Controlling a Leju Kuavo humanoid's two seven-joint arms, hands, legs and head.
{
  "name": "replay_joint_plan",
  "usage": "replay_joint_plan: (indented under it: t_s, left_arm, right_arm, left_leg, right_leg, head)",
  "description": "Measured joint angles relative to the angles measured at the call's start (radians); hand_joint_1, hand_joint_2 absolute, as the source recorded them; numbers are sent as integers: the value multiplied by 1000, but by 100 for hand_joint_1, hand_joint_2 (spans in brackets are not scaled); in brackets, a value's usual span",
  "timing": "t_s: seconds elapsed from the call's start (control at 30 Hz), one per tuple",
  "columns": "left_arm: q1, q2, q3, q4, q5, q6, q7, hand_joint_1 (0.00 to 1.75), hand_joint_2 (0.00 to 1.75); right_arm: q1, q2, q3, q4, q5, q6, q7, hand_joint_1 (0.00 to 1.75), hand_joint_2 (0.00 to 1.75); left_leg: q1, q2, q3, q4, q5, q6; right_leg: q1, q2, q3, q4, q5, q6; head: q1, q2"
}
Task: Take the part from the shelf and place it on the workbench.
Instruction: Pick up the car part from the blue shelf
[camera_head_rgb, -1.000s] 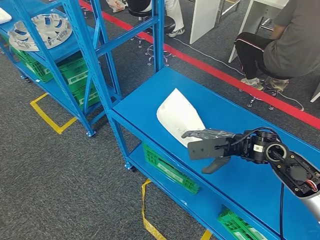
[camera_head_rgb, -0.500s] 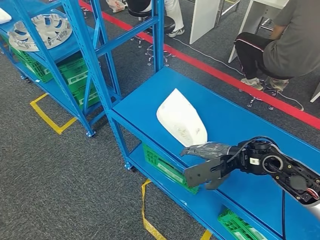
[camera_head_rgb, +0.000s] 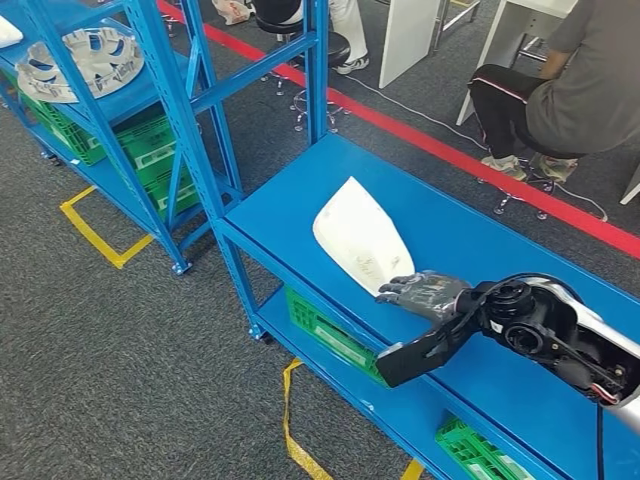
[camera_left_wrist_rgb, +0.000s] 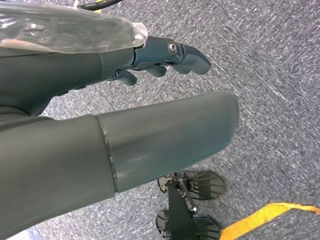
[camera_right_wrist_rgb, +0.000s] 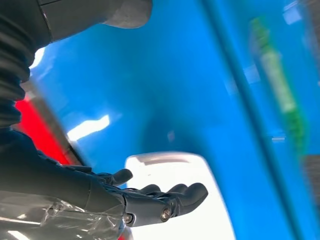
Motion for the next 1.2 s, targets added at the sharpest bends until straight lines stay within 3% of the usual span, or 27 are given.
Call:
replay_joint_plan:
  t_s: [0.33,0.87,1.2]
  left_arm:
    - [2,0,0,0,0,-3,-2,0,0]
    - [2,0,0,0,1,-3,-7,0,0]
    - [7,0,0,0,7,-2,-12,0,0]
  right_arm:
    - [-5,0,18,129,367,-124,-103,0,175]
    - [-5,5,16,203,529,-182,-160,0,175]
    - [-20,53,4,229,612,-260,-190,0,175]
  left_leg:
    - [0,0,0,0,0,0]
    - [0,-1,0,0,0,0]
    - [0,-1,0,-1,0,0]
  right_leg:
    - [0,0,0,0,0,0]
    - [0,0,1,0,0,0]
    - [0,-1,1,0,0,0]
  head:
    - [1,0]
    - [0,0]
    - [0,0]
